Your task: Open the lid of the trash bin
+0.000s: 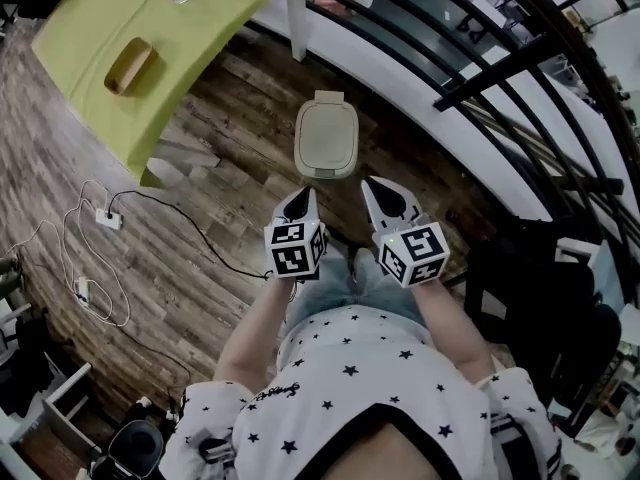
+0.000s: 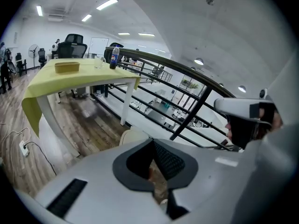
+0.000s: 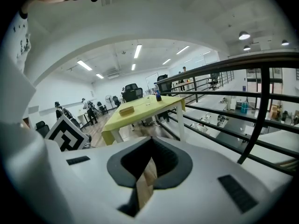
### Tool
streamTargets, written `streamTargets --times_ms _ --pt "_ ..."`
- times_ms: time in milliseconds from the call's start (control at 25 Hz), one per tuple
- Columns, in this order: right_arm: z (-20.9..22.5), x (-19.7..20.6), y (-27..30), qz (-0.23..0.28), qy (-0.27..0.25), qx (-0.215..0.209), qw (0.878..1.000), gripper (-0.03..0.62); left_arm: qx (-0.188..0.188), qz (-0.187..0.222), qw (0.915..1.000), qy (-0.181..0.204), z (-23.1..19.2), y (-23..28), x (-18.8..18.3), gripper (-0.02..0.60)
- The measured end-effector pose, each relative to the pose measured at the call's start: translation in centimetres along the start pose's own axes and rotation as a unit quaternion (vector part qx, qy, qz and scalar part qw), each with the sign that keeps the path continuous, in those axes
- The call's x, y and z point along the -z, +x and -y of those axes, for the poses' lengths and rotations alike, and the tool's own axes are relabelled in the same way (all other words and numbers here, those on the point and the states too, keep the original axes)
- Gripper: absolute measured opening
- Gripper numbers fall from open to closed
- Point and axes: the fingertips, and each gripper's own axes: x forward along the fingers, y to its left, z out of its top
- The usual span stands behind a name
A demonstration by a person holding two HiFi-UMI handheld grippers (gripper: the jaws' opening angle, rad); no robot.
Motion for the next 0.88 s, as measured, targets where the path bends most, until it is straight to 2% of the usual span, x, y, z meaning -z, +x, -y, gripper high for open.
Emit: streamTargets --times_ms 560,880 --pt "3.3 6.3 3.6 -0.046 0.023 0.000 0.999 -0.006 0.002 -0.038 0.9992 -0.014 -2.3 7.8 5.8 0.011" --pt "5.2 10.0 6.8 -0.069 0.024 -0.024 0.997 -0.006 0.002 -0.076 0.9971 0.006 -3.8 12.9 10.2 0.011"
